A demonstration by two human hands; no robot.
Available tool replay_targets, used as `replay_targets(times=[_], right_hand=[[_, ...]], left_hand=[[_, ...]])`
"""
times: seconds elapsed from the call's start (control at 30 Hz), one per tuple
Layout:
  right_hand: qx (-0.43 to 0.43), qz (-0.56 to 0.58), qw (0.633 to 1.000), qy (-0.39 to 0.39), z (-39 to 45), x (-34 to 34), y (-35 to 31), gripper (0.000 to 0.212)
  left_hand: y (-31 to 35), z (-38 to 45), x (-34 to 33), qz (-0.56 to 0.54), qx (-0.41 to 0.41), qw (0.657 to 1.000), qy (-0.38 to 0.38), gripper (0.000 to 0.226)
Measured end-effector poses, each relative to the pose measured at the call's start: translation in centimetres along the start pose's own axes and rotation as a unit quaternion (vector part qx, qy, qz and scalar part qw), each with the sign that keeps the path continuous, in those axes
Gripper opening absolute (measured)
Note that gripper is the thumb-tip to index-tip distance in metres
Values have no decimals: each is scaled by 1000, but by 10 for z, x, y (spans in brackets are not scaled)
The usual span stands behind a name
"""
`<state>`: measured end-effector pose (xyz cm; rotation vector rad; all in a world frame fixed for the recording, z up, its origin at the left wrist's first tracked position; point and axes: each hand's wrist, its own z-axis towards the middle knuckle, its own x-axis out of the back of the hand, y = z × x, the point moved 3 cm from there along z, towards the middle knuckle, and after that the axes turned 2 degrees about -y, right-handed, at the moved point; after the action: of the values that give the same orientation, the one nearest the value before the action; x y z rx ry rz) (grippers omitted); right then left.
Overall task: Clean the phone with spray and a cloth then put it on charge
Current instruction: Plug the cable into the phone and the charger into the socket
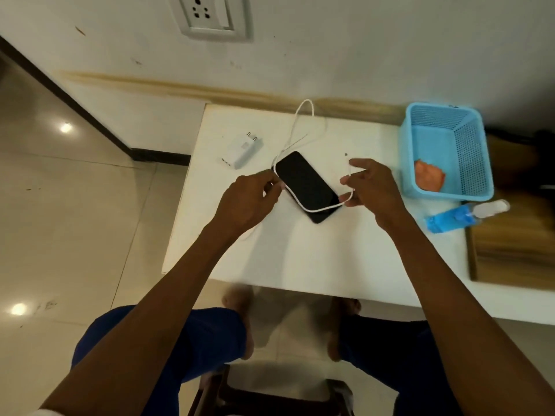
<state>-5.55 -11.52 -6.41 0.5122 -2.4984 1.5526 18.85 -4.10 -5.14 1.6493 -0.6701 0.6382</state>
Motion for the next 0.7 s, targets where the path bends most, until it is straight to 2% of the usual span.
replay_targets(times=[0.07, 0.17, 0.23, 0.3, 0.37, 0.47, 0.57, 0.63, 0.7], right_hand=[[-9, -74, 997, -31, -3, 1, 10, 32], [-10, -128, 991, -27, -7, 7, 19, 22], [-10, -164, 986, -22, -8, 9, 23, 15], [-9, -188, 982, -25, -9, 10, 26, 12], [-7, -208, 977, -34, -10, 10, 29, 12], [-11, -215, 976, -43, -11, 12, 33, 11], [-8, -216, 975, -51, -14, 16, 39, 12], [-3, -225, 973, -48, -16, 17, 41, 16], [26, -281, 959, -38, -17, 14, 40, 23]], left_hand=[[6, 2, -3, -47, 9, 999, 16, 16], [19, 1, -12, -128, -1, 992, 10, 18], [30, 0, -20, -190, -1, 982, -7, 21], [40, -1, -29, -206, -8, 978, -40, 27], [48, -2, -40, -146, -44, 986, -74, 33], [49, 0, -49, 37, -84, 993, -77, 41], [43, 5, -45, 156, -42, 986, -38, 40], [36, 5, -39, 199, 10, 980, -17, 40], [32, 4, -35, 213, 47, 976, -2, 41]])
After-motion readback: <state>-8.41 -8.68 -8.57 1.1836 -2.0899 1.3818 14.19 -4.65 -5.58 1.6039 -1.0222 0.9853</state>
